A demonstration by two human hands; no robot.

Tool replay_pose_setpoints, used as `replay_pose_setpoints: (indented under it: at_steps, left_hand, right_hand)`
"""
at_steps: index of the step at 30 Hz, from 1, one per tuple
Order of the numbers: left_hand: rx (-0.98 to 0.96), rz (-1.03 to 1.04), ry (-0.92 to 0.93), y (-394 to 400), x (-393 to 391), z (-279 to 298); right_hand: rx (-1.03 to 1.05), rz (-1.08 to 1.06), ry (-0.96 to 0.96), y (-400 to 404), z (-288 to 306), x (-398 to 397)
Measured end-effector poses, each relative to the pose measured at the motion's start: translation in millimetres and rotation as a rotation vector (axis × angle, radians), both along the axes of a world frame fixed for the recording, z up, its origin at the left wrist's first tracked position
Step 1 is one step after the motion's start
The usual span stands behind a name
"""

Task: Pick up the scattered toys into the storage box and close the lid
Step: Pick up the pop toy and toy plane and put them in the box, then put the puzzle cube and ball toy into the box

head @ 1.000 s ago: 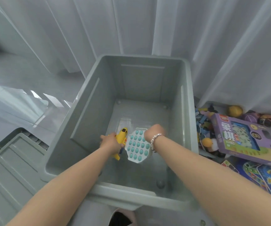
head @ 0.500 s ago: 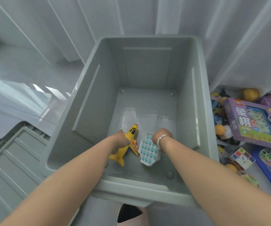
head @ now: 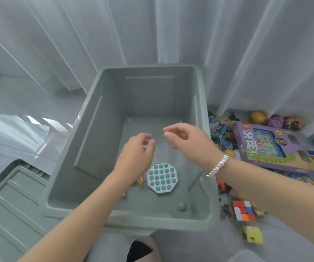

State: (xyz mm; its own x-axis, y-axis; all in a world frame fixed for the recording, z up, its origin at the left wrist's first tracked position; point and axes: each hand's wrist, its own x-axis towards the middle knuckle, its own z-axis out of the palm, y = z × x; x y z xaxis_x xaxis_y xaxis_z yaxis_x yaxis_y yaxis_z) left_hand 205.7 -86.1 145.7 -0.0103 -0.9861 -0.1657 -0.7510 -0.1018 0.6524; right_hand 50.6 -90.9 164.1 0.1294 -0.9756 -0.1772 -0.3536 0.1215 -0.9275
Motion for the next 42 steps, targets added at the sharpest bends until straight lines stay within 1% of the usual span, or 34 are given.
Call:
replay_pose_setpoints:
  at_steps: [2, 4, 6, 9, 12, 14, 18, 20, 23, 26, 28, 31, 33, 35, 37, 38, 40, 42]
  left_hand:
    - [-0.033, -0.051, 0.145, 22, -34, 24]
    - [-0.046, -0.120, 0.246, 43, -71, 37]
    - [-0.066, -0.203, 0.283, 64, -108, 38]
    - [-0.120, -0.357, 0.265, 94, -151, 25]
    - [-0.130, -0.490, 0.248, 121, -185, -5]
    - [-0.041, -0.494, 0.227, 131, -201, -36]
    - [0.177, -0.434, 0.049, 130, -217, -106]
    - [0.246, -0.445, -0.046, 122, -218, -138]
    - [0.296, -0.597, -0.199, 106, -218, -175]
    - [0.347, -0.669, -0.162, 97, -222, -192]
    - [0.351, -0.613, -0.098, 99, -224, -195]
    - [0.283, -0.410, -0.030, 103, -220, -195]
    - [0.255, -0.246, 0.047, 102, -215, -189]
    - [0.280, -0.072, 0.161, 97, -211, -180]
    - [0.327, 0.064, 0.233, 92, -211, -170]
    - [0.355, 0.116, 0.271, 90, -212, -166]
    - [0.376, 0.155, 0.312, 89, -213, -159]
    - [0.365, 0.140, 0.290, 91, -212, -159]
  right_hand:
    - [-0.153, 0.008, 0.010, 30, 25, -34]
    - [-0.237, -0.066, 0.047, 59, 32, -68]
    - [-0.239, -0.172, 0.079, 85, 21, -97]
    - [-0.192, -0.309, 0.101, 120, -14, -127]
    - [-0.111, -0.398, 0.191, 145, -61, -152]
    - [-0.021, -0.411, 0.276, 156, -100, -169]
    - [0.242, -0.382, 0.403, 170, -165, -194]
    - [0.350, -0.345, 0.431, 174, -182, -199]
    - [0.446, -0.258, 0.428, 179, -201, -203]
    - [0.509, -0.198, 0.422, 183, -212, -201]
    - [0.552, -0.180, 0.443, 183, -219, -198]
    - [0.555, -0.182, 0.490, 182, -225, -195]
    - [0.522, -0.247, 0.454, 181, -222, -194]
    - [0.470, -0.347, 0.399, 180, -211, -196]
    - [0.382, -0.473, 0.408, 178, -198, -199]
    - [0.344, -0.521, 0.444, 176, -192, -201]
    - [0.283, -0.562, 0.581, 170, -185, -207]
    - [0.274, -0.499, 0.757, 160, -186, -216]
